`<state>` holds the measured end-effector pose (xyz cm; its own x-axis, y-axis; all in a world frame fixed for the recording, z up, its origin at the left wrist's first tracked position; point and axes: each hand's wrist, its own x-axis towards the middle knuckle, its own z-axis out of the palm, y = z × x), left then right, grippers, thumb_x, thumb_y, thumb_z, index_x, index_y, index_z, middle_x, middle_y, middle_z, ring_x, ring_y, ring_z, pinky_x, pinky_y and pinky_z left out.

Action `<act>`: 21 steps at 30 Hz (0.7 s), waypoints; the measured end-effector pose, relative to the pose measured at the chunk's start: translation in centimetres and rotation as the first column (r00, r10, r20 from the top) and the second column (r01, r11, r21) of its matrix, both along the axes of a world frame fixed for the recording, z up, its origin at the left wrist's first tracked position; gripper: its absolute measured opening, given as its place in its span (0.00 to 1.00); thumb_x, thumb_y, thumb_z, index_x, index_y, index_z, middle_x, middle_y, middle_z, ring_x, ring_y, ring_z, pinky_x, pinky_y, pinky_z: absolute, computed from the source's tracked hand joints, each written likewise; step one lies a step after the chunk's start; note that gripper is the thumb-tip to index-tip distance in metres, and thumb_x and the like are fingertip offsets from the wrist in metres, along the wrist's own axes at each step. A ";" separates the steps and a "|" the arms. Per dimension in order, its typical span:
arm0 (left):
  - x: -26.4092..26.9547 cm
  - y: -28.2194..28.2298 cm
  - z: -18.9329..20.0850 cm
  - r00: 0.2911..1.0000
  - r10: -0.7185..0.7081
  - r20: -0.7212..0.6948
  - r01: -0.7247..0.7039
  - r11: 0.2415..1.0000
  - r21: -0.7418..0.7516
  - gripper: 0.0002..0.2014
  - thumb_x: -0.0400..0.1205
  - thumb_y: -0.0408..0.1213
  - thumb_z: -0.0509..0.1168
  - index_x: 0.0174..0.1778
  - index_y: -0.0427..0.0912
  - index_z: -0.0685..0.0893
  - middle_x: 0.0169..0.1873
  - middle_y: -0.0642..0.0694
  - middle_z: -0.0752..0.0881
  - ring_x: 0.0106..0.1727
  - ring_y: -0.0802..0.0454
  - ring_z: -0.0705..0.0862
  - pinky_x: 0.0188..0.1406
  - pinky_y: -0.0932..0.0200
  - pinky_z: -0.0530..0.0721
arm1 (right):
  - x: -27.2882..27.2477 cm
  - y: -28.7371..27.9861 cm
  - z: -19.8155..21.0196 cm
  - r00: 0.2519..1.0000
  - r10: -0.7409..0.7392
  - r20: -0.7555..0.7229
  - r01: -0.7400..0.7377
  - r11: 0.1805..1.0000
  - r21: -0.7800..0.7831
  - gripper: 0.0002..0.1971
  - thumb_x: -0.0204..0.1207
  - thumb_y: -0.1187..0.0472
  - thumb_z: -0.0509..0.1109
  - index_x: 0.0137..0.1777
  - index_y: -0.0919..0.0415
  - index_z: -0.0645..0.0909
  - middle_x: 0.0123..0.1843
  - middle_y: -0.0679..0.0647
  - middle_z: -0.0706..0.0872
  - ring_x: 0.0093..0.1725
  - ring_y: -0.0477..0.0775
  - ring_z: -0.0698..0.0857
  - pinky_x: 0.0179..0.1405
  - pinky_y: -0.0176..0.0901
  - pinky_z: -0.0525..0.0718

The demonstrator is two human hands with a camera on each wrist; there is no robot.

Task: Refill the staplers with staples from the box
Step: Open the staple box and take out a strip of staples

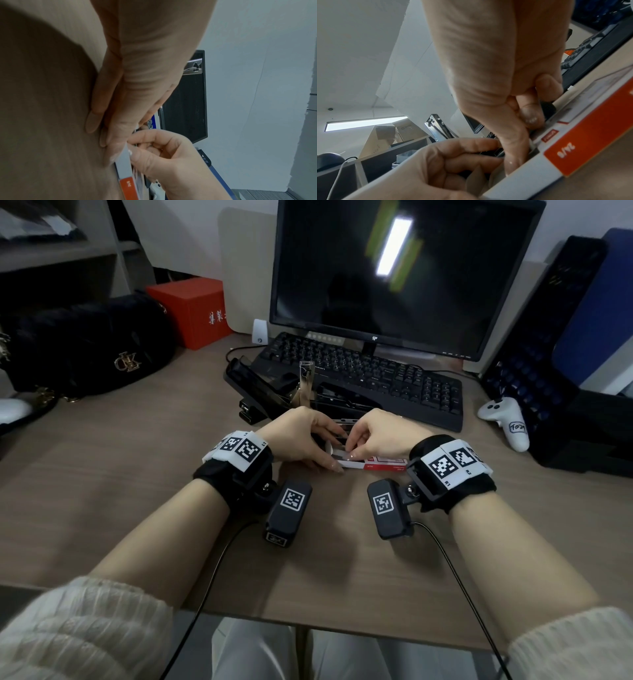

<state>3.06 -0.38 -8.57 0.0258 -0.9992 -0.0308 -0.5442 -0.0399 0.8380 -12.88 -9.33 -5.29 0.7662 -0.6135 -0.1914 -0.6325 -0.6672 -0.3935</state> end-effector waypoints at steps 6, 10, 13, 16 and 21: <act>0.1 -0.1 -0.1 1.000 0.003 0.016 -0.003 1.000 0.004 0.33 0.64 0.37 0.85 0.66 0.45 0.84 0.54 0.51 0.90 0.38 0.66 0.89 0.40 0.61 0.91 | 0.1 0.0 0.0 1.000 0.007 -0.016 -0.007 1.000 0.000 0.04 0.73 0.60 0.78 0.46 0.58 0.88 0.33 0.47 0.83 0.32 0.42 0.79 0.31 0.32 0.74; 0.1 -0.1 -0.1 0.999 0.000 0.032 0.000 1.000 0.001 0.32 0.64 0.37 0.85 0.65 0.46 0.85 0.54 0.51 0.90 0.36 0.68 0.88 0.37 0.66 0.88 | 0.0 0.0 -0.1 1.000 -0.002 -0.002 0.002 1.000 0.012 0.05 0.72 0.60 0.78 0.46 0.57 0.88 0.37 0.51 0.87 0.35 0.46 0.83 0.33 0.32 0.77; 0.0 0.0 0.0 1.000 0.002 0.005 -0.002 1.000 0.007 0.30 0.65 0.34 0.84 0.64 0.44 0.85 0.54 0.50 0.90 0.34 0.68 0.88 0.36 0.64 0.89 | -0.1 0.2 0.1 1.000 -0.001 0.014 0.001 1.000 -0.006 0.05 0.71 0.60 0.79 0.45 0.58 0.88 0.34 0.50 0.87 0.32 0.44 0.83 0.30 0.30 0.76; -0.1 0.0 0.1 1.000 0.003 -0.018 -0.003 1.000 0.014 0.29 0.66 0.32 0.83 0.63 0.43 0.85 0.54 0.49 0.90 0.32 0.66 0.88 0.34 0.63 0.89 | -0.1 0.3 0.2 0.999 0.006 0.036 -0.005 1.000 -0.017 0.02 0.71 0.62 0.79 0.41 0.56 0.88 0.30 0.50 0.87 0.29 0.41 0.82 0.28 0.26 0.75; -0.2 0.1 0.1 0.999 0.008 -0.036 -0.007 1.000 0.017 0.28 0.66 0.31 0.83 0.62 0.42 0.84 0.53 0.48 0.91 0.34 0.63 0.89 0.34 0.62 0.89 | -0.1 0.3 0.3 0.997 0.016 0.078 -0.016 1.000 -0.001 0.03 0.70 0.64 0.80 0.39 0.57 0.88 0.34 0.54 0.89 0.30 0.44 0.83 0.24 0.20 0.74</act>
<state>2.82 -0.25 -8.50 0.0321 -0.9983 -0.0486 -0.5135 -0.0582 0.8561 -12.94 -9.04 -5.03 0.7882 -0.6014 -0.1301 -0.5893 -0.6768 -0.4413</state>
